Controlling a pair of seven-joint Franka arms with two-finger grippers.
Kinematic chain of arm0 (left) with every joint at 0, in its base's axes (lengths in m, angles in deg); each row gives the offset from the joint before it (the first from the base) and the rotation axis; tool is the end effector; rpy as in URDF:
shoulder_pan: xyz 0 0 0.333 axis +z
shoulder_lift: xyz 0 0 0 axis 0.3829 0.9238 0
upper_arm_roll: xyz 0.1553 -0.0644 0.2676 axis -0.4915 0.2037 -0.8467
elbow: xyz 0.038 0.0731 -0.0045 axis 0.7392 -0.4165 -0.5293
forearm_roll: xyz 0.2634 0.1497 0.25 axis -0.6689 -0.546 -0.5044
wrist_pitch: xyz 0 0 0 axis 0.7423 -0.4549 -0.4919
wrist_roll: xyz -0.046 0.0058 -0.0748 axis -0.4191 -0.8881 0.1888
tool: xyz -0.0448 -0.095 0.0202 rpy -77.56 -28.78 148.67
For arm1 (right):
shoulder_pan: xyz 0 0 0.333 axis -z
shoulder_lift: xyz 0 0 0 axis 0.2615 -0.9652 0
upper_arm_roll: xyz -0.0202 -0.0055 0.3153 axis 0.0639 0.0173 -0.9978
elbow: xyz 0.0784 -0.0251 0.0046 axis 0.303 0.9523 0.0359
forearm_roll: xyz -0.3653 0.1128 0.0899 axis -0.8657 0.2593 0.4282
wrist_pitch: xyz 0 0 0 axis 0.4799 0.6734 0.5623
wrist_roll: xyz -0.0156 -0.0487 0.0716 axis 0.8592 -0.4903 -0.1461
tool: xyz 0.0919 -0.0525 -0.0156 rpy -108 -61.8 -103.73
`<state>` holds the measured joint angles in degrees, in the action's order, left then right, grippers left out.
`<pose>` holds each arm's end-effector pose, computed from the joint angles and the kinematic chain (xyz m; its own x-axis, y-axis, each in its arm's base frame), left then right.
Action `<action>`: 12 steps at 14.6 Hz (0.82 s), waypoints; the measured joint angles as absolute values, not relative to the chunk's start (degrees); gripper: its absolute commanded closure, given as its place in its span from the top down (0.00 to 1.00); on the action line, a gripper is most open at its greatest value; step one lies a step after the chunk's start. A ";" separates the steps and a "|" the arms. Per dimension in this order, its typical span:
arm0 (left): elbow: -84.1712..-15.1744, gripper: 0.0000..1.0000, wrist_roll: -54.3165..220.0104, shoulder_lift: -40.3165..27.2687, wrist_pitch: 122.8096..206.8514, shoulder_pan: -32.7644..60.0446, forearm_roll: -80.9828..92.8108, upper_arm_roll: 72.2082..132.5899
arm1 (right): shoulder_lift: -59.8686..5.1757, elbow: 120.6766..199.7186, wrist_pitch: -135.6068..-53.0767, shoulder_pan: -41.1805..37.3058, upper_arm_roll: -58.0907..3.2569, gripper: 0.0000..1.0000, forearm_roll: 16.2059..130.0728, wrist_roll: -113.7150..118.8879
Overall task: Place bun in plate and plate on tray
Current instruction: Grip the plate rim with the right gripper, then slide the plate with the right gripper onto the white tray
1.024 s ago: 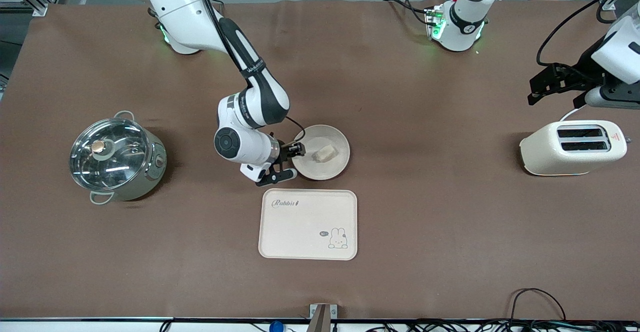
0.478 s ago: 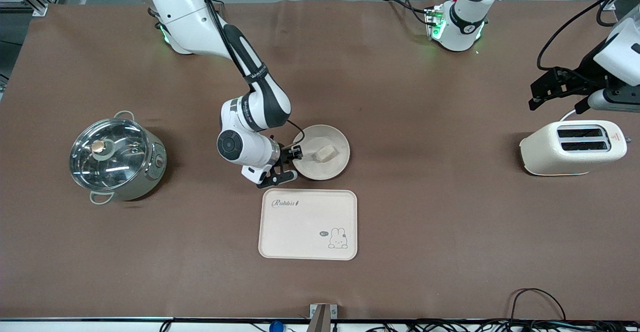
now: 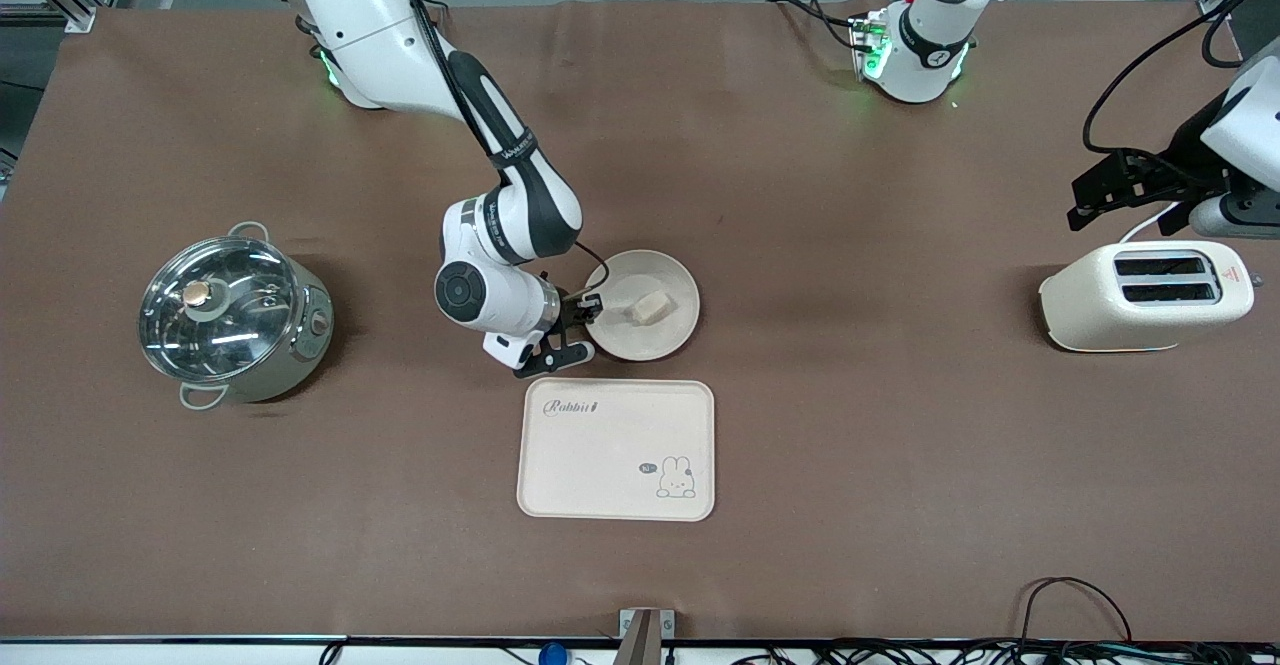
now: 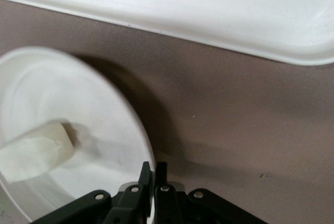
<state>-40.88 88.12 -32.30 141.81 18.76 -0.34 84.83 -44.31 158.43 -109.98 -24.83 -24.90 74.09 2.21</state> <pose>0.5584 -0.0481 0.6262 0.9970 -0.0533 0.0564 -0.0561 -0.9972 0.0490 0.5539 0.3730 0.1818 0.9623 0.2375 -0.1322 0.1770 -0.9166 -0.3584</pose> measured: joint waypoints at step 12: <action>-40.65 1.00 88.12 -32.07 141.81 18.97 -0.34 84.77 | -40.71 153.28 -97.33 -16.49 -24.01 0.00 78.38 2.16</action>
